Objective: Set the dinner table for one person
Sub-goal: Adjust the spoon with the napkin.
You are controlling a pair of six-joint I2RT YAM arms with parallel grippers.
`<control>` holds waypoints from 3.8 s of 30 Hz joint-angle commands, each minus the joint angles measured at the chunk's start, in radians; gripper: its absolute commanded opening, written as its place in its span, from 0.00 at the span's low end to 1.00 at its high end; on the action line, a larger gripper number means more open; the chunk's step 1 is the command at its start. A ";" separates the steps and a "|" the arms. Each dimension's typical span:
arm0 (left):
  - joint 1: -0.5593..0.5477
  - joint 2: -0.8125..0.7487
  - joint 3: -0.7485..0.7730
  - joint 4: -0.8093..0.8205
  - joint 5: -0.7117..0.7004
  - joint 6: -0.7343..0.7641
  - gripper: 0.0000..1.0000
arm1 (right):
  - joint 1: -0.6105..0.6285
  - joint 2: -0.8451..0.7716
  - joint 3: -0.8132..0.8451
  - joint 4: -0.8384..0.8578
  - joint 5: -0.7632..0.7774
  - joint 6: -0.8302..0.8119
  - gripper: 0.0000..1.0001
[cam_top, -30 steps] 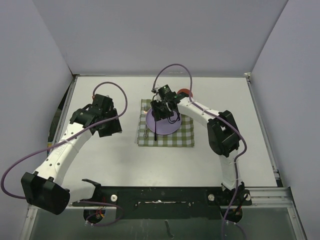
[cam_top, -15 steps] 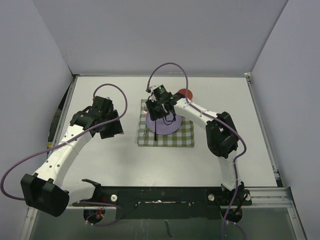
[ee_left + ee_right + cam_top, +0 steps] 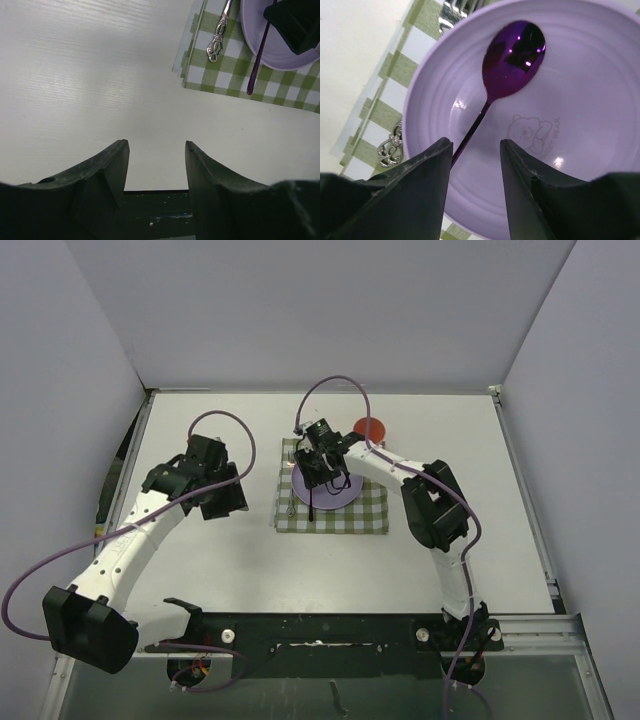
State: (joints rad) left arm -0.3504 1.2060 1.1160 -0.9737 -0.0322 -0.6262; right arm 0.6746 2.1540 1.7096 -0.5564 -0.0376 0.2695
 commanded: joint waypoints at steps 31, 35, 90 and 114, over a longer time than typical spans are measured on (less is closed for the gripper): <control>0.006 -0.047 -0.045 0.076 0.021 -0.024 0.48 | 0.004 0.049 0.013 0.061 -0.023 -0.013 0.32; 0.005 -0.043 -0.053 0.087 0.023 -0.029 0.48 | 0.003 0.043 0.011 0.061 -0.028 -0.025 0.02; -0.045 0.044 -0.059 0.267 0.184 -0.079 0.48 | -0.233 -0.482 -0.342 -0.245 -0.047 -0.041 0.00; -0.142 -0.122 -0.131 0.161 0.069 -0.161 0.48 | -0.342 -0.649 -0.627 0.004 0.148 0.014 0.00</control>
State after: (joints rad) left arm -0.4679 1.1366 0.9783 -0.8001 0.0639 -0.7456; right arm 0.2916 1.5105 1.1809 -0.6159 0.1352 0.1814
